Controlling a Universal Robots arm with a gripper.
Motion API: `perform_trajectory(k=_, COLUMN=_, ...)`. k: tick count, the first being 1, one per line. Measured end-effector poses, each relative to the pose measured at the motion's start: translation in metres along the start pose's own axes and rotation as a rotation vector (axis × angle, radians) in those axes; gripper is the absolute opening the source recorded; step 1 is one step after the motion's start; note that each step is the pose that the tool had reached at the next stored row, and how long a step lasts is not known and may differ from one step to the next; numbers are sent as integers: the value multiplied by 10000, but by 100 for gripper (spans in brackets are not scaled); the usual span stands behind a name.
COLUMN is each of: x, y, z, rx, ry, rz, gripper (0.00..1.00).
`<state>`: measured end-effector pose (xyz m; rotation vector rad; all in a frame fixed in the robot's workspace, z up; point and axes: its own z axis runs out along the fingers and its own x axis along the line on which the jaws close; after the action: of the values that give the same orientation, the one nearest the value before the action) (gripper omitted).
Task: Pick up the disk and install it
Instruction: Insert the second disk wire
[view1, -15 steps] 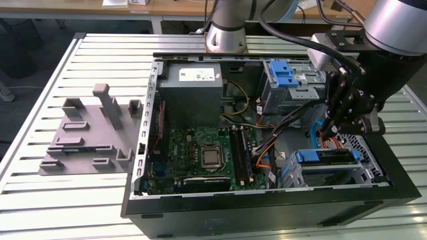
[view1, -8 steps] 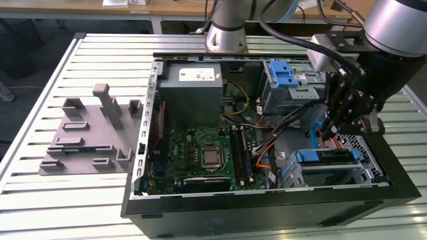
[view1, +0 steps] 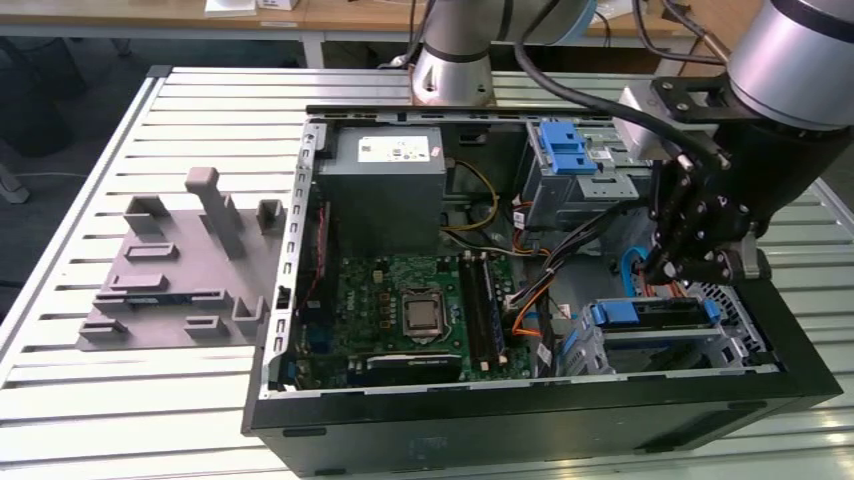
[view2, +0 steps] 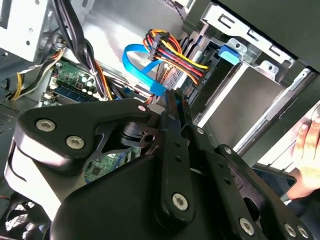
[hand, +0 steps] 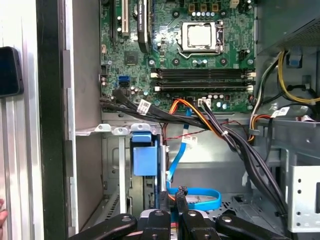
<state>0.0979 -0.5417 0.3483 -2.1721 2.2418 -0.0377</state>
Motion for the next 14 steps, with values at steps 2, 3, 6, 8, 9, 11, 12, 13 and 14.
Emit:
perform_trajectory(k=2, x=14, y=2, z=28, rx=8, ry=-1, rz=1, gripper=16)
perform_trajectory(k=3, x=17, y=2, z=36, rx=10, ry=2, rz=0, gripper=16)
perform_trajectory(k=6, x=29, y=2, z=42, rx=11, ry=1, rz=1, gripper=16)
perform_trajectory(k=8, x=34, y=2, z=42, rx=13, ry=2, rz=1, gripper=16)
perform_trajectory(k=9, x=41, y=2, z=43, rx=15, ry=3, rz=1, gripper=16)
perform_trajectory(k=11, x=62, y=1, z=48, rx=24, ry=2, rz=1, gripper=16)
perform_trajectory(k=12, x=74, y=1, z=51, rx=29, ry=1, rz=1, gripper=16)
perform_trajectory(k=13, x=87, y=1, z=54, rx=33, ry=0, rz=1, gripper=16)
perform_trajectory(k=14, x=100, y=0, z=57, rx=35, ry=1, rz=0, gripper=16)
